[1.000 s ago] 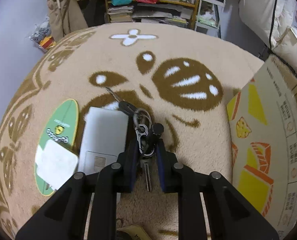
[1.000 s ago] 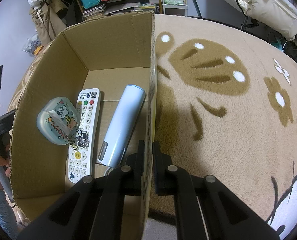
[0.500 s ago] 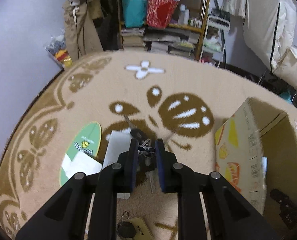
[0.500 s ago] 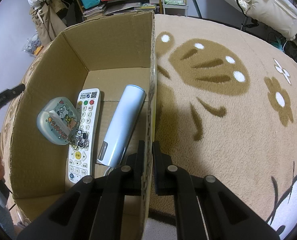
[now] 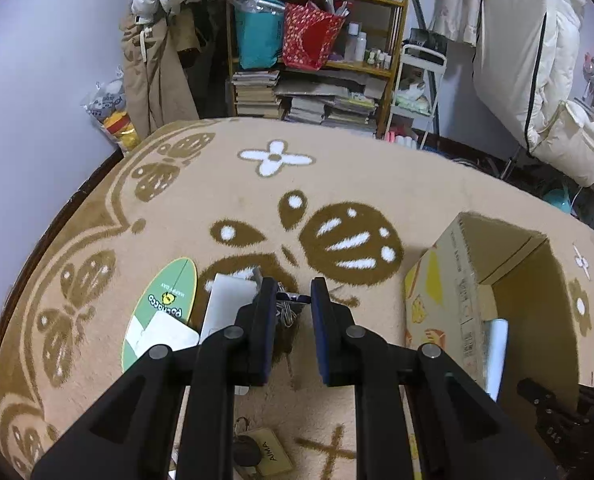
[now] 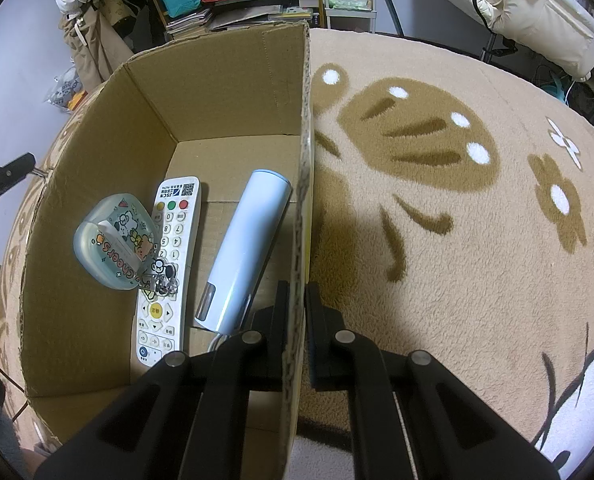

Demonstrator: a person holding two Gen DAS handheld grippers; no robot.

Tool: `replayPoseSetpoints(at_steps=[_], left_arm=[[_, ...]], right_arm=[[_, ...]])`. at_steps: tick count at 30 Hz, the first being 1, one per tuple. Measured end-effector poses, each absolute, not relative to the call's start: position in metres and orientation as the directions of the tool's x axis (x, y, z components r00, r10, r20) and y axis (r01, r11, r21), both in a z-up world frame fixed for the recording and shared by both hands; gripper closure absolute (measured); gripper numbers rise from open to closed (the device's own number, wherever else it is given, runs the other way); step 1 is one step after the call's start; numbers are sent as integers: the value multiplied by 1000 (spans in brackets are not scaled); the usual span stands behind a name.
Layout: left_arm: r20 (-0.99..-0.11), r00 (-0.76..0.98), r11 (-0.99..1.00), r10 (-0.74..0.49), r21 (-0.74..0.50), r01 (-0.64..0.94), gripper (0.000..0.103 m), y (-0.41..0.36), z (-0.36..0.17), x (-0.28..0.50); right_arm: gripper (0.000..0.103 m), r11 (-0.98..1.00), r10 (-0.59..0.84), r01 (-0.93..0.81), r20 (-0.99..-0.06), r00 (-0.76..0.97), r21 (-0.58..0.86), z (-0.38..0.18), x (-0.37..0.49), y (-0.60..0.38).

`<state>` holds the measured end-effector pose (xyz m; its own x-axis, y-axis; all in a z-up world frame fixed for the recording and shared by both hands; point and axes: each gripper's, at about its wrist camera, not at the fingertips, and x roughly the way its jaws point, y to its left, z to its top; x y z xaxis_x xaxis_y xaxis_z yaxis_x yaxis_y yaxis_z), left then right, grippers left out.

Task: Organize rigid objects
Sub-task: 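Grasp the key bunch by its ring with the left tool, then carry the keys over the box and drop them inside with the left tool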

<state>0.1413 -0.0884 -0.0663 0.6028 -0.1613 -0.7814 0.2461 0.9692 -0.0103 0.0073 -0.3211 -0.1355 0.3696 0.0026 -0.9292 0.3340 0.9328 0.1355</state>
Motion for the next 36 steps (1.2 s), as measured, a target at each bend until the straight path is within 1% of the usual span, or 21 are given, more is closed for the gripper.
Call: replayPoseSetpoints(at_steps=[9,14,23,28,36], left_arm=[[-726,659,964,-196,-18,266,87,-94,-29,125],[-677,704,955,-215,4,296,87,-104,-3,111],[-578,765,938,-285,-1,348,87,-119,49,82],[-571,748,919,-337,-28,393,87,-132,58,74],[-568,705,869,-425,-39,493,87,-165,55,56]], right_arm=[[95,933,2,334,-929,369,135,-135,7,-320],[95,933,2,334,-929,370,135,-135,7,-322],[95,933,2,334,-929,369,135,-135,7,-321],[95,933,2,334,-929,370,136,-135,7,-322],[95,933,3,334,-929,369,135,-135,7,-322]])
